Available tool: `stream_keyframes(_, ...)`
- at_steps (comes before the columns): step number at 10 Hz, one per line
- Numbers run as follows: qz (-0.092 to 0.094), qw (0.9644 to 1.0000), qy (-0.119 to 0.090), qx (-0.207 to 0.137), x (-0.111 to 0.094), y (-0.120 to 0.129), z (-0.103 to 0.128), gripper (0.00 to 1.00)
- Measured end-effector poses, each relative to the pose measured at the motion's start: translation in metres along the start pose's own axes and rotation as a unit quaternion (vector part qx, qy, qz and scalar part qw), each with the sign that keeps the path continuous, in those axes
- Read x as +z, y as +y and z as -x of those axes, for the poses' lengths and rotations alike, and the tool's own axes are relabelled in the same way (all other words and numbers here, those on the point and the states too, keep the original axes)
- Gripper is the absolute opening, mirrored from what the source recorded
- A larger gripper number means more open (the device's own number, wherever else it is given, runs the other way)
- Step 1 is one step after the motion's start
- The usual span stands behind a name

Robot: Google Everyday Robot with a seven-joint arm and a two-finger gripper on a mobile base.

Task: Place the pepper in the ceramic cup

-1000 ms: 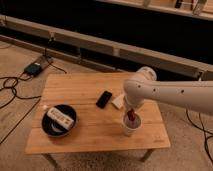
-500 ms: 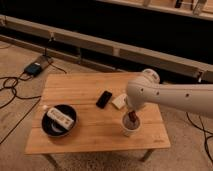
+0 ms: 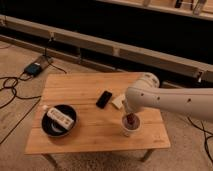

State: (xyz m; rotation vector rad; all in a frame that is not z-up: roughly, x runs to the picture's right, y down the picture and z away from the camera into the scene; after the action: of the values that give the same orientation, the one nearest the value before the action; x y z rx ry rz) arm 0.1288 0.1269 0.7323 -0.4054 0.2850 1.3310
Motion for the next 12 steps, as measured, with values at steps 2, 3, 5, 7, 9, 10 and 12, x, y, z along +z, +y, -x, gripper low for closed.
stream_keyframes(2,0.004,0.9999,-0.009,-0.001,-0.001,0.001,-0.001,0.08)
stream_keyframes(3,0.006,0.9999,-0.014,-0.003,-0.002,0.002,-0.002,0.18)
stream_keyframes(5,0.008,0.9998,-0.019,-0.005,-0.002,0.002,-0.006,0.39)
stream_keyframes(7,0.008,0.9997,-0.022,-0.005,-0.002,0.0,-0.01,0.6)
stream_keyframes(9,0.007,0.9996,-0.025,-0.005,-0.003,-0.001,-0.011,0.77)
stream_keyframes(10,0.007,0.9996,-0.027,-0.004,-0.004,-0.002,-0.012,0.8)
stream_keyframes(12,0.007,0.9996,-0.028,-0.003,-0.004,-0.003,-0.013,0.8)
